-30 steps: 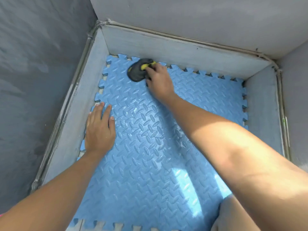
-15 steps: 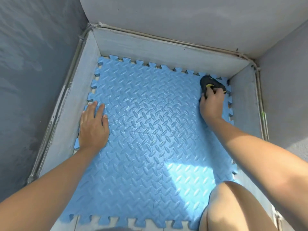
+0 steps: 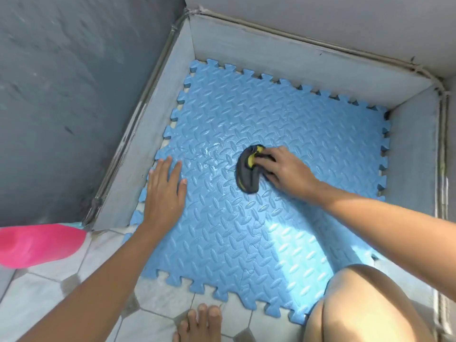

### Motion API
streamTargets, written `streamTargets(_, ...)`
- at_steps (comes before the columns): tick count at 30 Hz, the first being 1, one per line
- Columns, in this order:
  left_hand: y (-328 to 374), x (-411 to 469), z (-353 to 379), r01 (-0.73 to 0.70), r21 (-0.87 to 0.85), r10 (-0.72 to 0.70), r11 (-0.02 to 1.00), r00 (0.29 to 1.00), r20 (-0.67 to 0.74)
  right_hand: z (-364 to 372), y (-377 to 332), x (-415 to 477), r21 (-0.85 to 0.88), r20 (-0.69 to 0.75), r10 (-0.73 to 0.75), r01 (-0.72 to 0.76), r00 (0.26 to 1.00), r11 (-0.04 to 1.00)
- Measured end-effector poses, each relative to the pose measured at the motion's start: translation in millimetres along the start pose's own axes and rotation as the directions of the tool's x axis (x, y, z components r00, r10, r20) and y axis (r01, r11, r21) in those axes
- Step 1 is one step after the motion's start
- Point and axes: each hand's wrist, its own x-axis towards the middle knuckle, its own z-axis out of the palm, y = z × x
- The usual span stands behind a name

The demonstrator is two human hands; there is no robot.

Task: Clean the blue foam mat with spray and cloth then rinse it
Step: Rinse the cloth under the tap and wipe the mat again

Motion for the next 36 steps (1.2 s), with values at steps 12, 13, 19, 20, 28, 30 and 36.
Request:
streamTargets(12, -47, -123, -25, 0.053, 0.063, -0.053, 0.997, 0.999, 0.001, 51, -65, 170, 0.09, -0.231, 0.357, -0.346, 0.905, 0.934)
streamTargets(13, -49, -127, -25, 0.068, 0.061, -0.068, 0.996, 0.998, -0.012, 59, -91, 157, 0.099, -0.199, 0.261, -0.245, 0.945, 0.964)
streamTargets(19, -61, -139, -24, 0.036, 0.052, -0.034, 0.998, 0.999, -0.041, 68, -173, 5, 0.292, 0.113, -0.375, 0.33, 0.92, 0.897)
streamTargets(20, -62, -138, -24, 0.028, 0.041, -0.027, 0.999, 0.999, -0.035, 61, -167, -17, 0.314, 0.157, -0.455, 0.392, 0.877, 0.865)
streamTargets(28, -58, -140, -24, 0.06, -0.075, -0.064, 0.995, 0.997, -0.043, 5, 8, 16, 0.086, 0.023, -0.054, 0.052, 0.998, 0.995)
streamTargets(30, -57, -139, -24, 0.056, -0.086, -0.06, 0.995, 0.997, -0.049, 5, 27, 50, 0.066, -0.148, 0.261, -0.254, 0.954, 0.965)
streamTargets(36, -54, -142, -25, 0.076, -0.05, -0.08, 0.996, 0.994, -0.07, 38, -70, 132, 0.176, -0.246, 0.584, -0.557, 0.774, 0.812)
